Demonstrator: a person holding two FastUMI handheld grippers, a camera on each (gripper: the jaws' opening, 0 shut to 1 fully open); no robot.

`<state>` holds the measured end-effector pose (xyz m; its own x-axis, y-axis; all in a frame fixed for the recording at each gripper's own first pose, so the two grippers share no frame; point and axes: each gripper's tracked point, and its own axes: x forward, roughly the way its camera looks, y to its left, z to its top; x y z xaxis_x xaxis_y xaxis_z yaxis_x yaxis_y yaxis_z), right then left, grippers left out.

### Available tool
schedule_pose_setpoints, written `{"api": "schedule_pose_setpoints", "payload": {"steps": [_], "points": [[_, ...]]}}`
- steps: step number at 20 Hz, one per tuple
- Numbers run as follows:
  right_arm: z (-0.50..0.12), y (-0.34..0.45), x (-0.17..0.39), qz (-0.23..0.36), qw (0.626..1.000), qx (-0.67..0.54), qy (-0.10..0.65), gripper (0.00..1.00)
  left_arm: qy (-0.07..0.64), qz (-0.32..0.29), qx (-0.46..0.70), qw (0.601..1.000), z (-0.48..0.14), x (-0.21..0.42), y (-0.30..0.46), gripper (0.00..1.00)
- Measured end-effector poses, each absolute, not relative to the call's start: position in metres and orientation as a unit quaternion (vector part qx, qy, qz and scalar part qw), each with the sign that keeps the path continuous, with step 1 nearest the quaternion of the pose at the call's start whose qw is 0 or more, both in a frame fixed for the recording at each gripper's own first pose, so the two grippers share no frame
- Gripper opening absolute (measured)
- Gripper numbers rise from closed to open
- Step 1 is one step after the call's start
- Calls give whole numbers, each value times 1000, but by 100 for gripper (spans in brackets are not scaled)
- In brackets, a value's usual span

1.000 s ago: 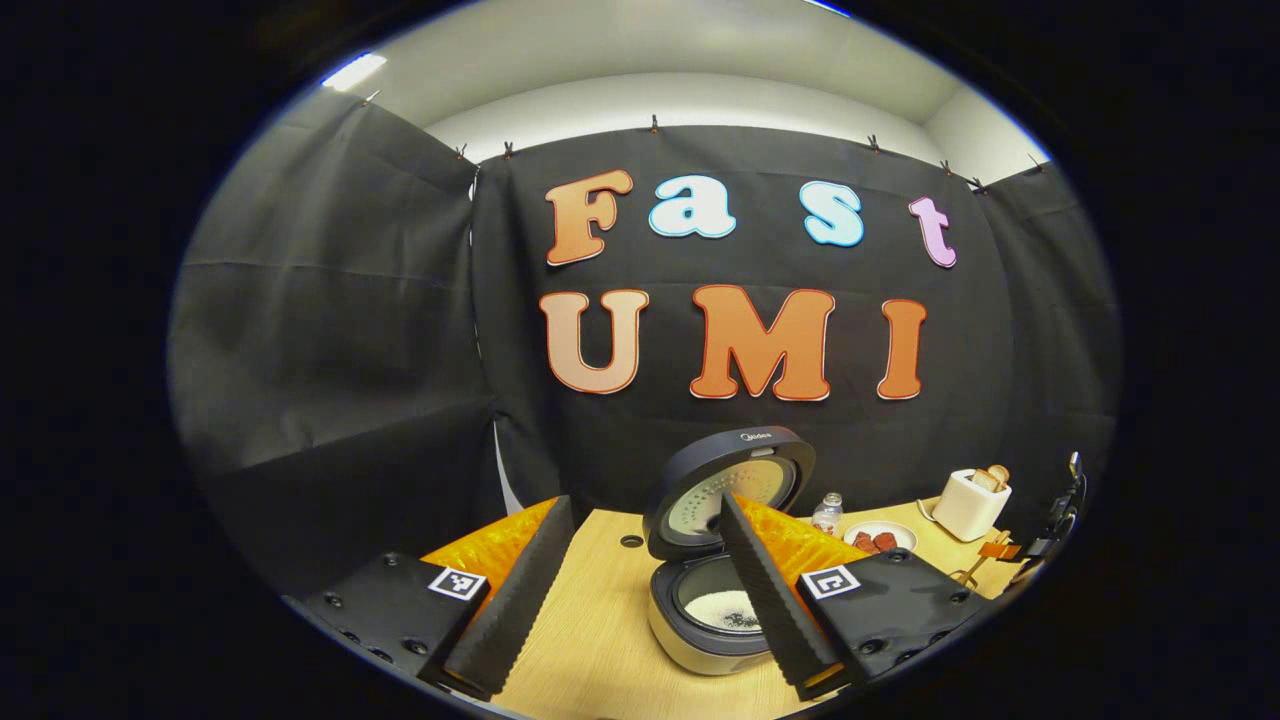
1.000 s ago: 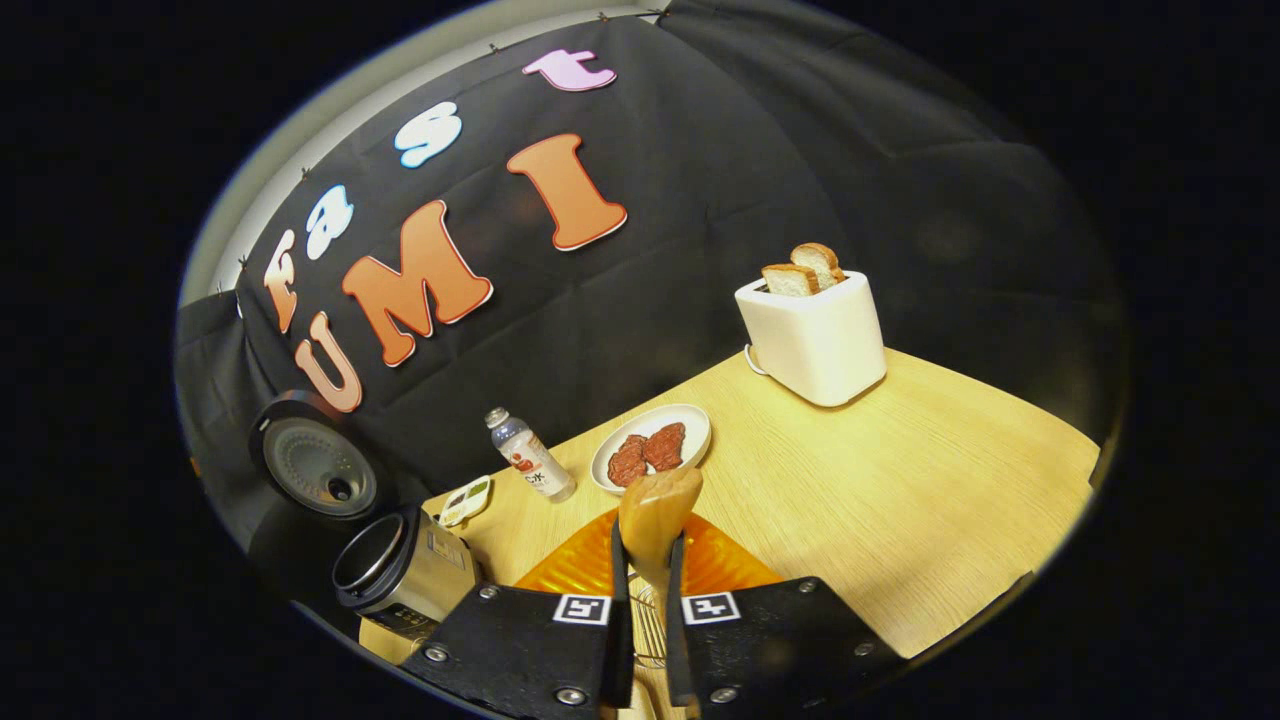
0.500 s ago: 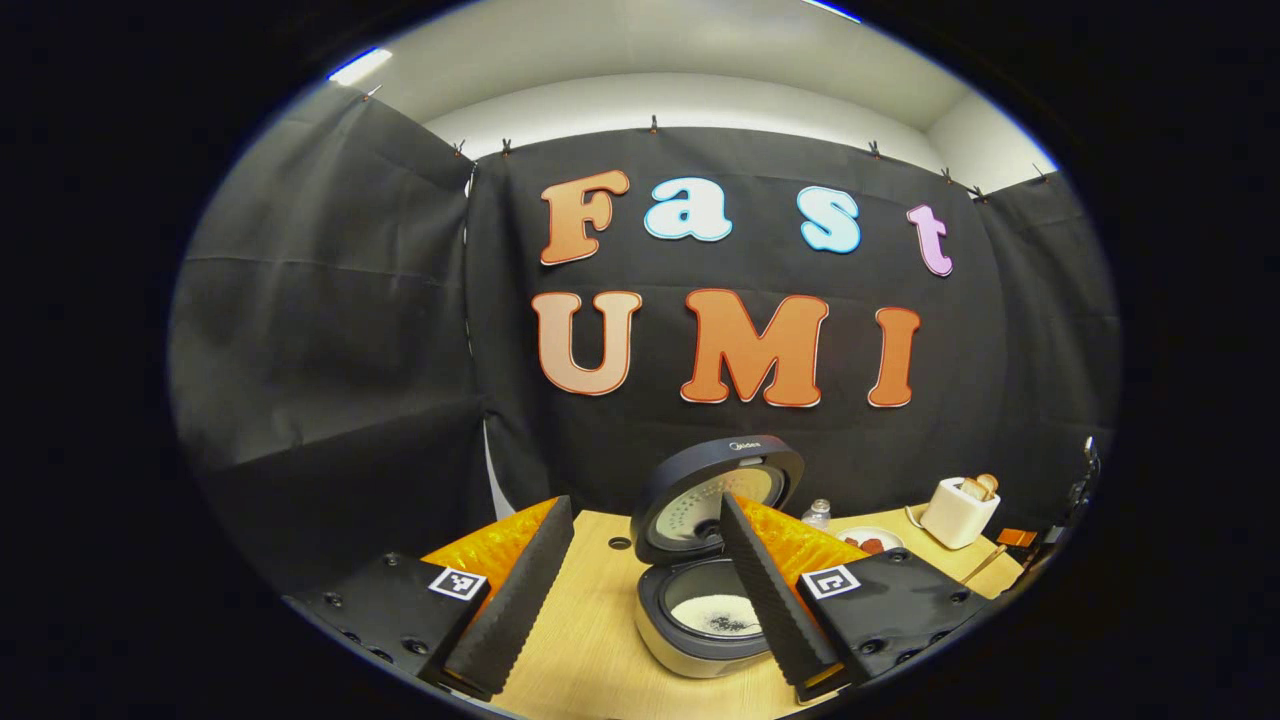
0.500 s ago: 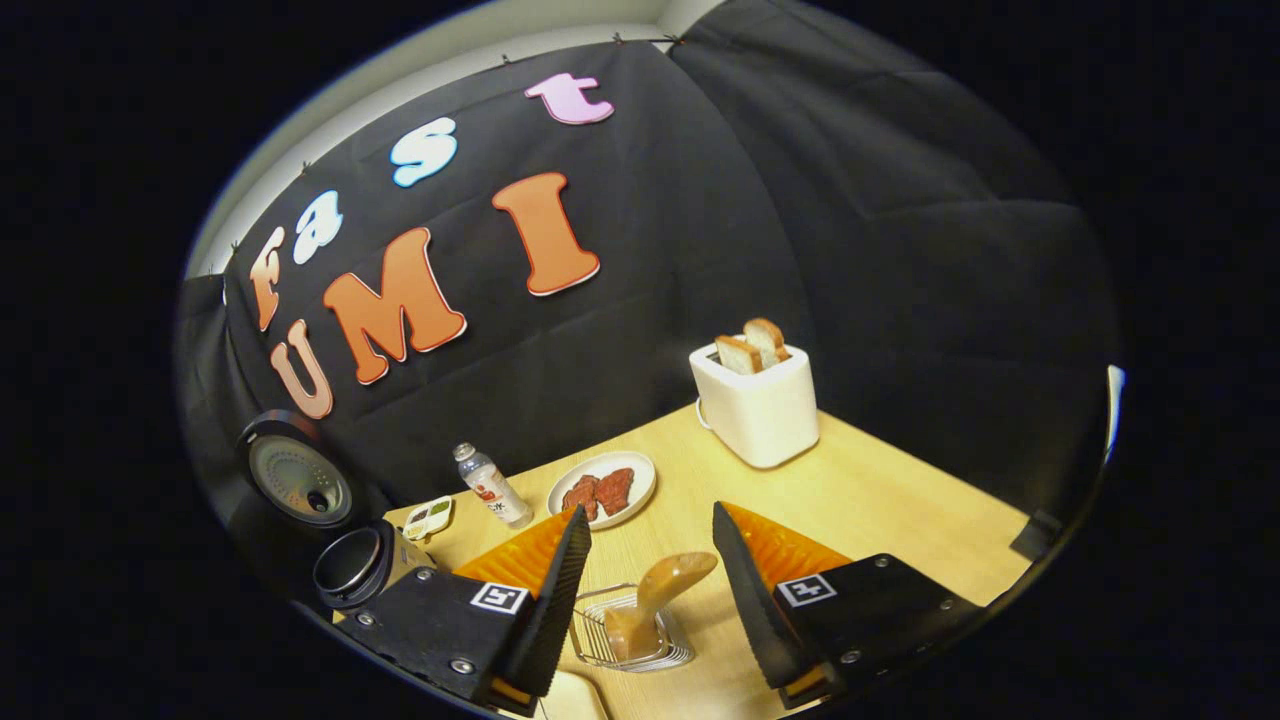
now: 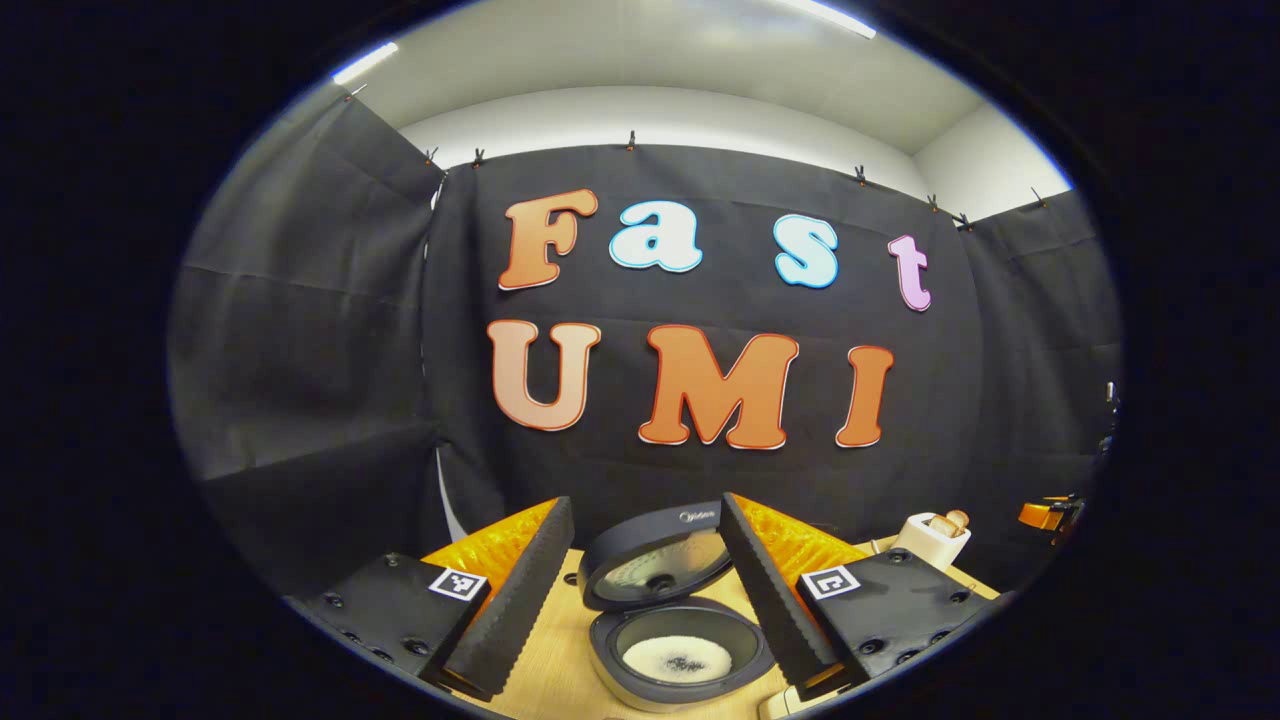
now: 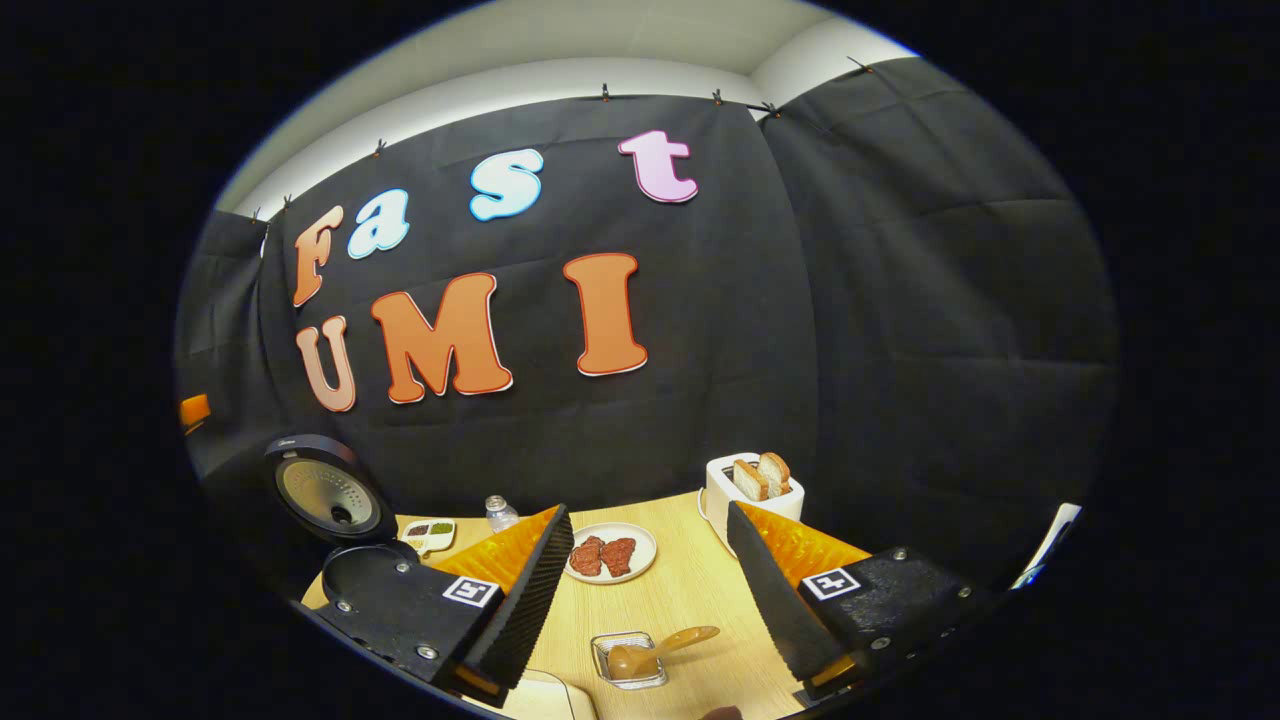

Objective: Close the left gripper, press the button to open the rice cooker; take a wooden spoon from the chopstick holder with the right hand, scoop a spoonful of rice and pour it into the rice cooker, then put the wooden spoon back into the chopstick holder.

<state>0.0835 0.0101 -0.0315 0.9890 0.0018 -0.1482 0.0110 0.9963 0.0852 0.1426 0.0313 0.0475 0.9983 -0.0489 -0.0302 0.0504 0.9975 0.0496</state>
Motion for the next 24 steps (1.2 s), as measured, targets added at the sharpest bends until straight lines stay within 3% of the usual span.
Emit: {"api": "schedule_pose_setpoints", "payload": {"steps": [6,9,11,16,24], "points": [[-2,23,65,11,997,43,62,95,47,-40,4,998,49,241,6,97],[6,19,61,9,998,33,53,91,80,-36,24,996,23,284,3,96],[8,15,59,6,998,37,54,95,106,-43,20,993,-1,302,-5,96],[8,9,53,2,997,54,50,95,167,-38,36,985,-63,312,-4,99],[9,21,39,16,997,53,54,94,176,-61,39,982,-77,283,-19,99]]}}
